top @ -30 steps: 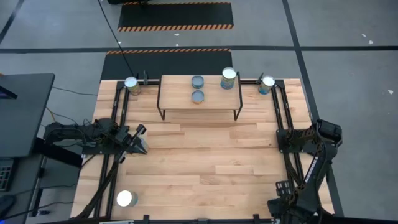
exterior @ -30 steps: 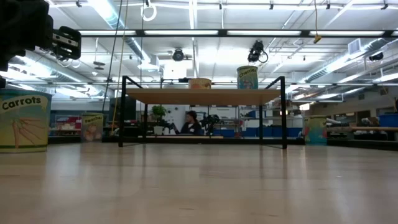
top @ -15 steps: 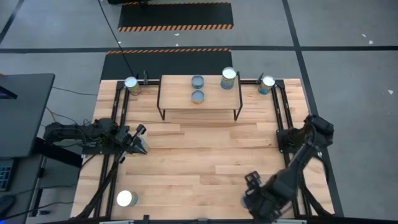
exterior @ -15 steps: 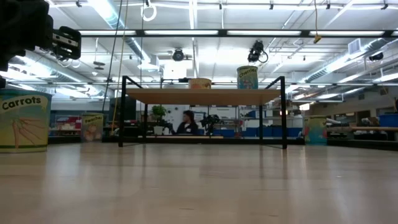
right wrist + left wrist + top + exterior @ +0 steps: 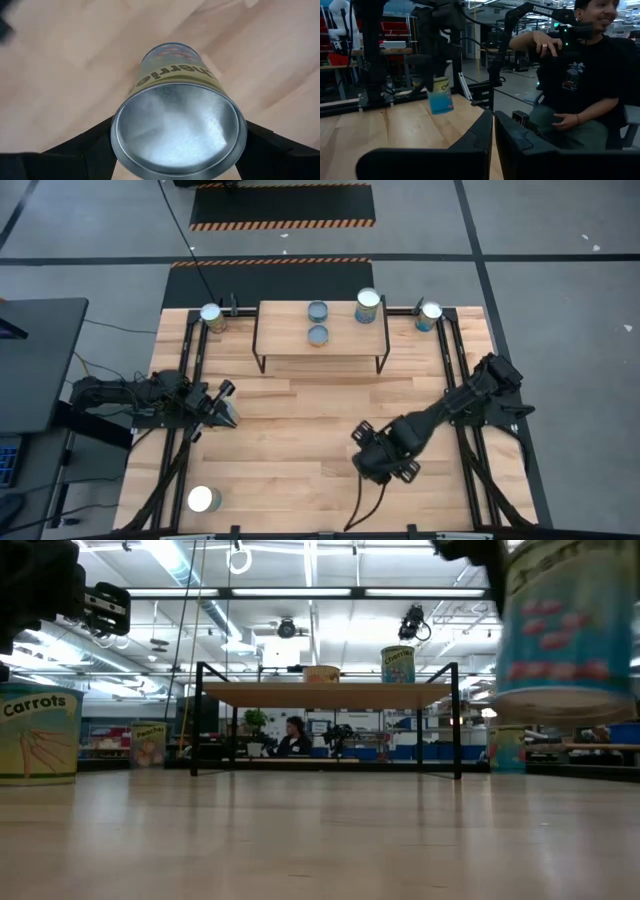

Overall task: Pick and place cans onto a shelf
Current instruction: Put the big blue canned cherries on the shelf aligned with the other big blue canned cherries

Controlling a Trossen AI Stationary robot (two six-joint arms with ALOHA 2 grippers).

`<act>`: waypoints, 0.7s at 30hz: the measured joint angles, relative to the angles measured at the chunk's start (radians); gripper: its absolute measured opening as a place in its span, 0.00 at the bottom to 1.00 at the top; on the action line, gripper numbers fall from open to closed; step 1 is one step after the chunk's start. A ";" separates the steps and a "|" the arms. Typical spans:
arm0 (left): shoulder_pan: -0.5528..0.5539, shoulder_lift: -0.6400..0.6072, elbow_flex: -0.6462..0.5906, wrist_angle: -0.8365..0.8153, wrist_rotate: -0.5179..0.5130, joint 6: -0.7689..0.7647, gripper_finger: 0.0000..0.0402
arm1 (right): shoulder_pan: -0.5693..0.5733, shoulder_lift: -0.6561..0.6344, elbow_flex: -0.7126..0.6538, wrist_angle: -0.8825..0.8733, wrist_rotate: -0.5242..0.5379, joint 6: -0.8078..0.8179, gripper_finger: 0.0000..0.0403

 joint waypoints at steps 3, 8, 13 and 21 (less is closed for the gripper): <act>0.000 0.000 0.000 0.000 0.000 0.000 0.07 | -0.032 0.000 0.000 0.006 0.001 -0.144 0.80; 0.000 0.000 0.000 0.000 0.000 0.000 0.07 | -0.065 0.000 0.000 0.068 -0.027 -0.356 0.81; 0.000 0.000 0.000 0.000 0.000 0.000 0.07 | -0.057 0.000 0.000 0.128 -0.052 -0.429 0.81; 0.000 0.000 0.000 0.000 0.000 0.000 0.07 | -0.030 0.018 -0.010 0.182 -0.109 -0.463 0.81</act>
